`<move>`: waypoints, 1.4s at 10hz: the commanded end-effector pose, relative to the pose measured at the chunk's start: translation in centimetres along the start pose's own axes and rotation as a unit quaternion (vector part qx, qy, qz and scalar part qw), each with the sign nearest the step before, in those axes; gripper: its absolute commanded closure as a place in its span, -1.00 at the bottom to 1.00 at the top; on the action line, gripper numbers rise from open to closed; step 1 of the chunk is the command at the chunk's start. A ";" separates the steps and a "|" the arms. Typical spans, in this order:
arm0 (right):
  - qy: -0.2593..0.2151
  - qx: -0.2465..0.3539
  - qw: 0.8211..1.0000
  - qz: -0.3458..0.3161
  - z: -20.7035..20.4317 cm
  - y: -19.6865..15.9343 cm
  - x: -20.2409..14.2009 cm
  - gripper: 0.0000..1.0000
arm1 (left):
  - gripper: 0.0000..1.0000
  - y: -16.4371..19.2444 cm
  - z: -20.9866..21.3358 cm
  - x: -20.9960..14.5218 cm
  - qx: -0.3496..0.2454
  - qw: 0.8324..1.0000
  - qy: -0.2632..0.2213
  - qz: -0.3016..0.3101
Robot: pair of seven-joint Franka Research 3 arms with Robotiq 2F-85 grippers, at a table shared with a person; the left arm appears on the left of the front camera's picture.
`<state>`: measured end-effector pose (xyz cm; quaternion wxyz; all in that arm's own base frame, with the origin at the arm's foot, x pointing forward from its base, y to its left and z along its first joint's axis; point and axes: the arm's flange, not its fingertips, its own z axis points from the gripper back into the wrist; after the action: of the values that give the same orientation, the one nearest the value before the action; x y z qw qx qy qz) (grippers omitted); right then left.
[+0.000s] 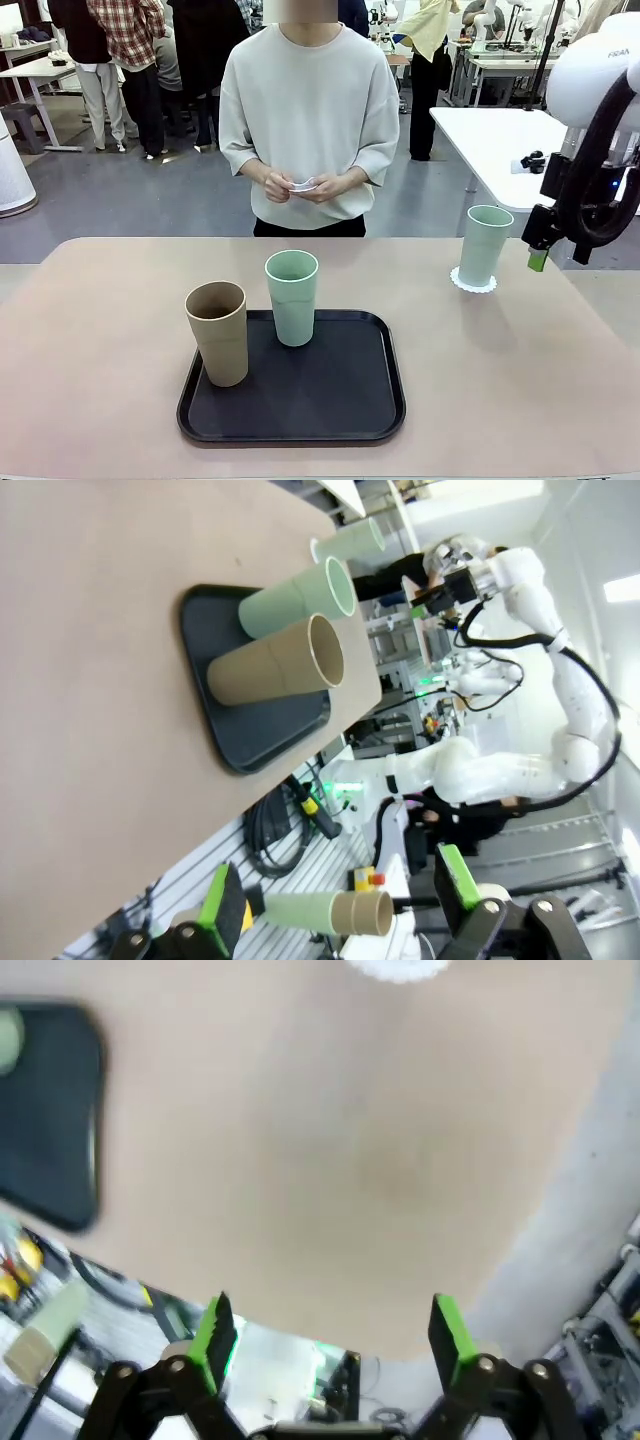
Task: Place coasters on the table and set cups on them.
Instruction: Pick up one Reusable plastic cup and place it on a coaster set by the human, then take one Reusable plastic cup from the Flat Tray and place it on a coaster set by the human.
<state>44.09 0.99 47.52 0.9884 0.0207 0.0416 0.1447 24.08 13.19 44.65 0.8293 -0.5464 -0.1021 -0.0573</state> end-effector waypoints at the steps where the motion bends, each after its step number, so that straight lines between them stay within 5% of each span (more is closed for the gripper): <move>1: 0.034 -0.001 0.999 0.039 0.2 -0.1 0.4 -1.00 | -1.00 0.0 0.1 -0.1 -0.003 1.000 -0.002 -0.004; 13: 0.026 0.005 0.999 0.033 0.0 0.2 0.1 -1.00 | -1.00 0.0 0.1 -0.1 -0.003 1.000 -0.002 -0.004; 14: -0.021 0.219 0.974 0.044 1.6 -0.9 -2.9 -1.00 | -1.00 0.0 0.1 -0.1 -0.003 1.000 -0.002 -0.004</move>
<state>43.59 0.99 47.95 0.9777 0.0923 0.0615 0.1783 24.08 13.20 44.65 0.8293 -0.5465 -0.1021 -0.0572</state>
